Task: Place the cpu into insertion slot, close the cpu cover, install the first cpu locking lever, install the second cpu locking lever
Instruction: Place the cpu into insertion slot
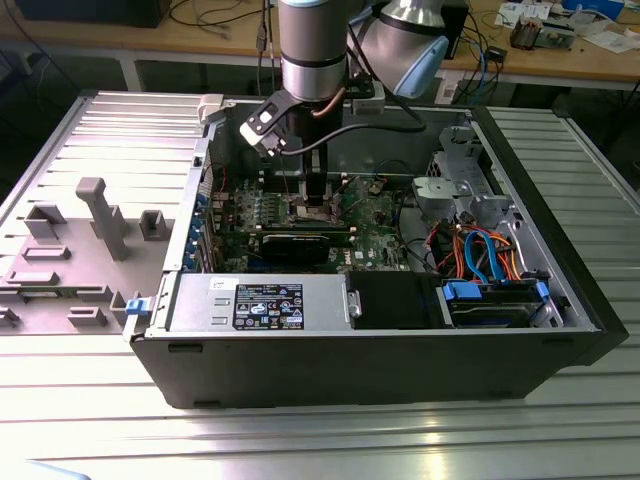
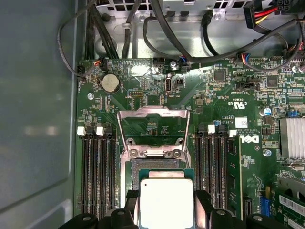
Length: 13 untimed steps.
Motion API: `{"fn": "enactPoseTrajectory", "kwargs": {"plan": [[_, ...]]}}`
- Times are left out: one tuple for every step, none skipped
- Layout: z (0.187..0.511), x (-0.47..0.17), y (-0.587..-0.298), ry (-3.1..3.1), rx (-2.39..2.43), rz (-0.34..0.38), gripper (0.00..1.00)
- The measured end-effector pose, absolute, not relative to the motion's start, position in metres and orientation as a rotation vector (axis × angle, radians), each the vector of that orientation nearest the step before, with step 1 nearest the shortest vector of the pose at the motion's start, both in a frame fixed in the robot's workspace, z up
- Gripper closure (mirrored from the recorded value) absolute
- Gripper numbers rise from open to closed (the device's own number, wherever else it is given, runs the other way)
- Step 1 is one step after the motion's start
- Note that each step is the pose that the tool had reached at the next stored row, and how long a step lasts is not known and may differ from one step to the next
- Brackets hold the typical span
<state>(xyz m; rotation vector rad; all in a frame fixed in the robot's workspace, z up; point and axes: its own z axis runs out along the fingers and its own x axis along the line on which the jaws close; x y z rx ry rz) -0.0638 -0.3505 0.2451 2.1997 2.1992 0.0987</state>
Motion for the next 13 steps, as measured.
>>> {"fn": "enactPoseTrajectory", "kwargs": {"plan": [[0.2449, -0.0638, -0.3505, 2.199, 2.200, 0.099, 0.45], [0.2449, -0.0638, -0.3505, 2.199, 2.200, 0.099, 0.45], [0.2449, -0.0638, -0.3505, 2.199, 2.200, 0.099, 0.45], [0.2449, -0.0638, -0.3505, 2.199, 2.200, 0.099, 0.45], [0.2449, -0.0638, -0.3505, 2.199, 2.200, 0.099, 0.45], [0.2449, -0.0638, -0.3505, 2.199, 2.200, 0.099, 0.45], [0.2449, -0.0638, -0.3505, 2.199, 2.200, 0.099, 0.45], [0.2448, -0.0638, -0.3505, 2.199, 2.200, 0.099, 0.45], [0.2449, -0.0638, -0.3505, 2.199, 2.200, 0.099, 0.45], [0.2448, -0.0638, -0.3505, 2.199, 2.200, 0.099, 0.45], [0.2448, -0.0638, -0.3505, 2.199, 2.200, 0.099, 0.45], [0.2448, -0.0638, -0.3505, 2.199, 2.200, 0.099, 0.45], [0.2437, -0.0642, -0.3504, 2.199, 2.200, 0.099, 0.45]]}}
